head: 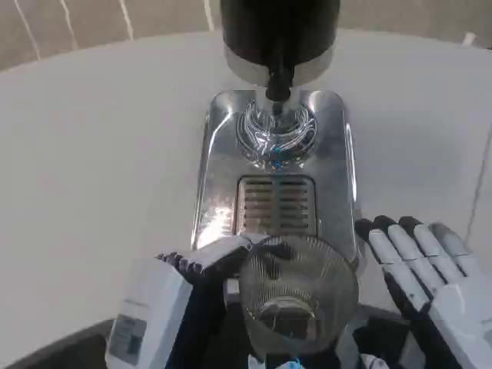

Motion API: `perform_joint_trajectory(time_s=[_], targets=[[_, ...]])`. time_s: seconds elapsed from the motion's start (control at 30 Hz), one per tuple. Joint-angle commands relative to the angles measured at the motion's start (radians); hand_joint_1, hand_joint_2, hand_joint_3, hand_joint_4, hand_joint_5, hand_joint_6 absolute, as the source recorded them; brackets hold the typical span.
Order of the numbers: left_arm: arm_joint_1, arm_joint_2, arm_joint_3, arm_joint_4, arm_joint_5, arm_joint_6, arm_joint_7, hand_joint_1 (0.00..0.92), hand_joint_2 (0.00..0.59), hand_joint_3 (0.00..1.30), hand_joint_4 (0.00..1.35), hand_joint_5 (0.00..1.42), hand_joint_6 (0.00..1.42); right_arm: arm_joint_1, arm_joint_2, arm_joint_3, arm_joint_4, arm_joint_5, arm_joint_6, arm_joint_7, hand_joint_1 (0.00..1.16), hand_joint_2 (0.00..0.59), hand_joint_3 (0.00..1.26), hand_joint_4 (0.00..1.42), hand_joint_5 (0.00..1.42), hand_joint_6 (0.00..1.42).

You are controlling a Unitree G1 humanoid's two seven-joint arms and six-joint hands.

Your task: Grasp the cup under the faucet to collect the drink, then remove the cup.

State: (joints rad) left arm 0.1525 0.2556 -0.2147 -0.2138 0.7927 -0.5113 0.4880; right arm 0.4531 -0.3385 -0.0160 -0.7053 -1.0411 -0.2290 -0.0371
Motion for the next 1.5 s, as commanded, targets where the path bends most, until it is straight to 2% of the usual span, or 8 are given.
perform_joint_trajectory(time_s=[0.03, 0.37, 0.57, 0.77, 0.9, 1.13, 1.5], targets=[[-0.002, -0.015, 0.007, 0.008, -0.025, 0.001, -0.011, 0.672, 0.077, 1.1, 1.25, 1.34, 1.42, 0.002, 0.017, 0.011, 0.0, -0.005, 0.008, 0.005, 0.35, 0.536, 0.0, 0.0, 0.0, 0.0], [-0.029, -0.048, 0.013, 0.023, -0.018, 0.02, -0.025, 0.67, 0.077, 1.1, 1.25, 1.34, 1.42, 0.012, 0.019, 0.015, 0.005, -0.003, 0.012, 0.003, 0.35, 0.539, 0.0, 0.0, 0.0, 0.0], [-0.142, -0.098, 0.013, 0.126, 0.009, 0.084, 0.009, 0.67, 0.077, 1.1, 1.25, 1.34, 1.42, 0.029, 0.048, 0.003, -0.003, -0.002, 0.04, -0.008, 0.36, 0.539, 0.0, 0.0, 0.0, 0.0], [-0.29, -0.133, 0.012, 0.291, 0.005, 0.14, 0.067, 0.67, 0.077, 1.1, 1.25, 1.34, 1.42, -0.013, 0.068, 0.017, -0.014, -0.024, 0.082, 0.03, 0.39, 0.547, 0.0, 0.0, 0.0, 0.0], [-0.404, -0.14, 0.013, 0.424, -0.016, 0.159, 0.105, 0.67, 0.077, 1.1, 1.25, 1.34, 1.42, -0.017, 0.083, 0.018, -0.046, -0.044, 0.107, 0.053, 0.4, 0.546, 0.0, 0.0, 0.0, 0.0], [-0.58, -0.129, 0.011, 0.637, -0.048, 0.158, 0.151, 0.674, 0.079, 1.1, 1.25, 1.34, 1.42, 0.046, 0.105, 0.021, -0.097, -0.072, 0.109, 0.055, 0.4, 0.545, 0.0, 0.0, 0.0, 0.0], [-0.73, -0.117, -0.02, 0.852, -0.063, 0.144, 0.205, 0.678, 0.081, 1.1, 1.26, 1.34, 1.42, 0.073, 0.12, 0.013, -0.114, -0.08, 0.109, 0.057, 0.41, 0.544, 0.0, 0.0, 0.0, 0.0]])
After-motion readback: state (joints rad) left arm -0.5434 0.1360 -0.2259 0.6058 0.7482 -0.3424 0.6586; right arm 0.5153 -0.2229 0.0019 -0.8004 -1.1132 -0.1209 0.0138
